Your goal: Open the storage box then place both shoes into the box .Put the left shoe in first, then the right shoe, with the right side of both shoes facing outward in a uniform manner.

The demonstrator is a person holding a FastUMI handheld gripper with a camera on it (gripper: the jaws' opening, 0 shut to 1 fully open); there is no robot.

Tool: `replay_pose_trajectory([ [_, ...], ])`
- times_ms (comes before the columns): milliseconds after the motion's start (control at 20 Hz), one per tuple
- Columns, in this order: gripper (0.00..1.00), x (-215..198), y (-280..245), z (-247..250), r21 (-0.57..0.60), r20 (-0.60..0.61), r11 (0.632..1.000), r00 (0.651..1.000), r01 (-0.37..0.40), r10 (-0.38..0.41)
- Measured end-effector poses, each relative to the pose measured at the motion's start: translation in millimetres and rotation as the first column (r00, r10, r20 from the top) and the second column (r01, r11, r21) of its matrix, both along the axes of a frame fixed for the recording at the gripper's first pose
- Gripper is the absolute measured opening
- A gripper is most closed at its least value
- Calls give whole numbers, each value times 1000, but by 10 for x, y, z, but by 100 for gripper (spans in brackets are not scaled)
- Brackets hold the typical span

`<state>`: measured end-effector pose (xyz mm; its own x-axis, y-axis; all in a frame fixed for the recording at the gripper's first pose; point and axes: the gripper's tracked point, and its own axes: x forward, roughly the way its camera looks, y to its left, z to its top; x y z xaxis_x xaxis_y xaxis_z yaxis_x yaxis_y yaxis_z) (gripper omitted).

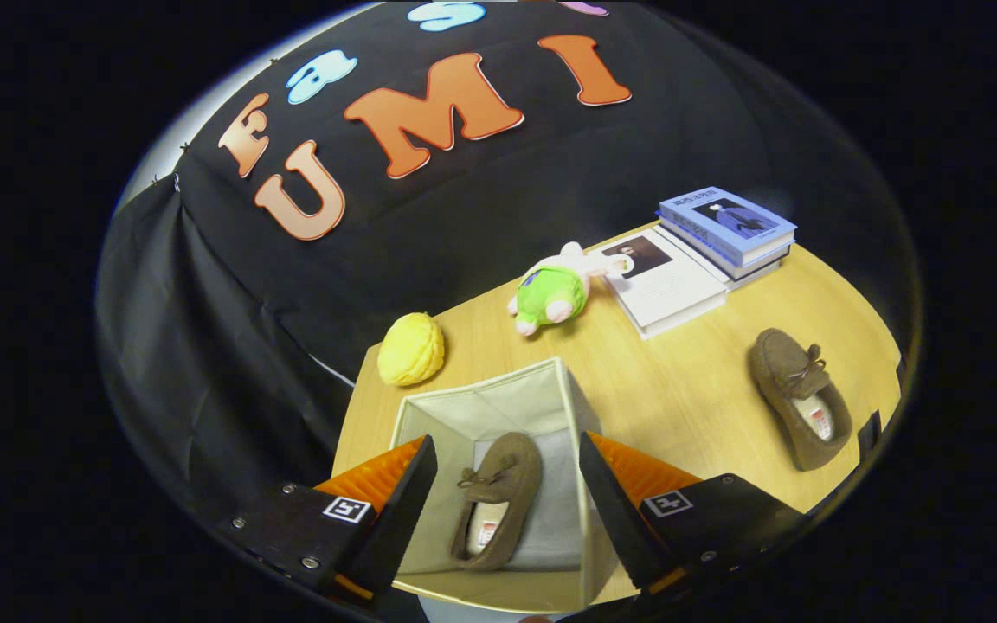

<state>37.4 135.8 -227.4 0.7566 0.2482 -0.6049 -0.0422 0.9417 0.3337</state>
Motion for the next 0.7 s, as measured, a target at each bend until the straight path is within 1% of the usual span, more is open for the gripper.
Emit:
replay_pose_trajectory([
  [250,98,100,-856,-12,-53,4,995,996,87,-87],
  [500,99,100,-1793,-122,-104,-6,979,984,175,-176],
  [700,99,71,-2487,-271,-141,-29,964,972,226,-233],
])
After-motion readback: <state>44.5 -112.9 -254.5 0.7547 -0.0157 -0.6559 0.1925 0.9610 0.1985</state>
